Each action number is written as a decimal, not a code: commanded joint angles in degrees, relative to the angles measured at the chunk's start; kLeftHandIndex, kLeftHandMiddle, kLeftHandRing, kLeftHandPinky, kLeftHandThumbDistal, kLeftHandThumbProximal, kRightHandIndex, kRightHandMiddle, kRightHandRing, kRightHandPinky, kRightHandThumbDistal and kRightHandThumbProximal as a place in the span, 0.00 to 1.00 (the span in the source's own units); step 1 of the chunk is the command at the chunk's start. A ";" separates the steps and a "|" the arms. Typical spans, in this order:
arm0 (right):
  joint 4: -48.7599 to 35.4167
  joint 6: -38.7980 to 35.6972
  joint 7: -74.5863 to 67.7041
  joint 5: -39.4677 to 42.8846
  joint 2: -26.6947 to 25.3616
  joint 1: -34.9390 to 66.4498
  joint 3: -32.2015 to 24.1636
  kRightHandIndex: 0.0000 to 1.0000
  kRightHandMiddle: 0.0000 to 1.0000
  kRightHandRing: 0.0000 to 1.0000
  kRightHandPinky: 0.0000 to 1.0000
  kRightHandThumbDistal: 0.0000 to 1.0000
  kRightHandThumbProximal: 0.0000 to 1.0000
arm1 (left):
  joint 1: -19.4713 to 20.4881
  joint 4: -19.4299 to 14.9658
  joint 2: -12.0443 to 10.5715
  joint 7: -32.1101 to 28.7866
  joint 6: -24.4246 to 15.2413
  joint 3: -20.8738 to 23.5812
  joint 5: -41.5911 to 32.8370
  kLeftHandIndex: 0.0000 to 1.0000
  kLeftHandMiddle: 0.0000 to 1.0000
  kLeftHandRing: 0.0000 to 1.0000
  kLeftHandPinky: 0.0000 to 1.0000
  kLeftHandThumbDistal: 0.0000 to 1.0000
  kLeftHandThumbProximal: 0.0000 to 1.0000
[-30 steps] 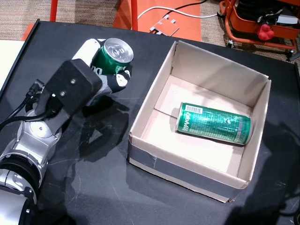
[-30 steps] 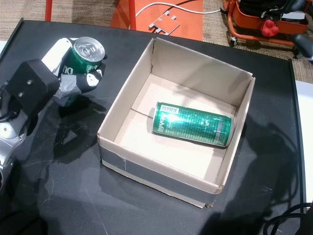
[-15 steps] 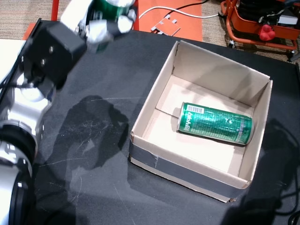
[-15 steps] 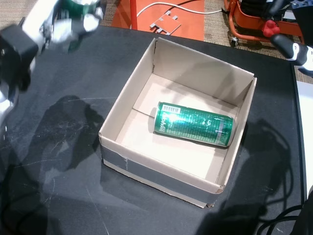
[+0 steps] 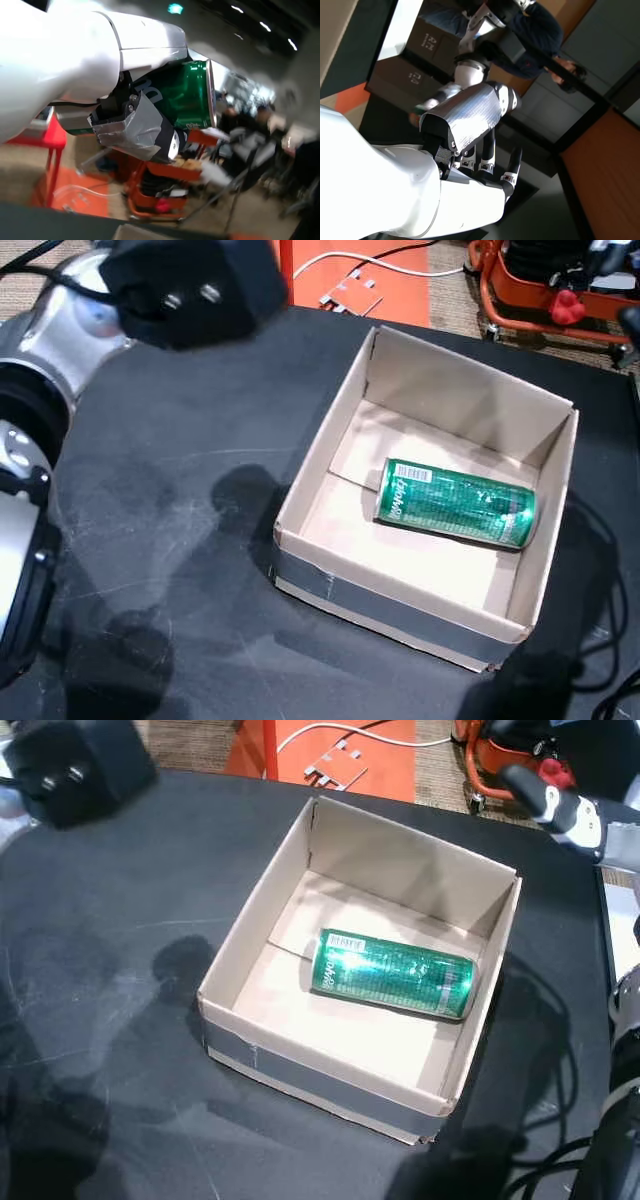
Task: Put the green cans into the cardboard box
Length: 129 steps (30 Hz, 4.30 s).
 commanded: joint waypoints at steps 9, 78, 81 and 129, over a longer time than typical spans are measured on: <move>-10.62 -0.95 -6.76 1.76 -0.37 3.48 -1.54 0.72 0.40 0.44 0.73 1.00 0.73 | -1.04 1.44 -3.76 14.88 2.78 -19.11 16.90 0.59 0.46 0.44 0.45 0.22 0.00; -22.34 0.80 -10.73 9.23 2.66 6.16 0.70 0.49 0.34 0.42 0.74 1.00 0.85 | 4.07 2.35 -4.51 20.17 2.55 -25.21 15.17 0.92 0.87 0.97 0.89 0.98 0.33; -21.45 0.44 -10.58 9.00 2.52 5.85 0.37 0.50 0.33 0.42 0.74 1.00 0.86 | 3.53 2.42 -3.28 18.51 2.11 -23.02 13.31 0.92 0.87 0.98 0.90 0.94 0.33; -11.25 2.40 -10.07 6.06 -1.53 1.01 -1.96 0.64 0.54 0.55 0.77 1.00 0.83 | 26.68 -38.72 -7.91 -89.31 13.75 65.21 -99.58 0.85 0.88 1.00 0.98 0.71 0.94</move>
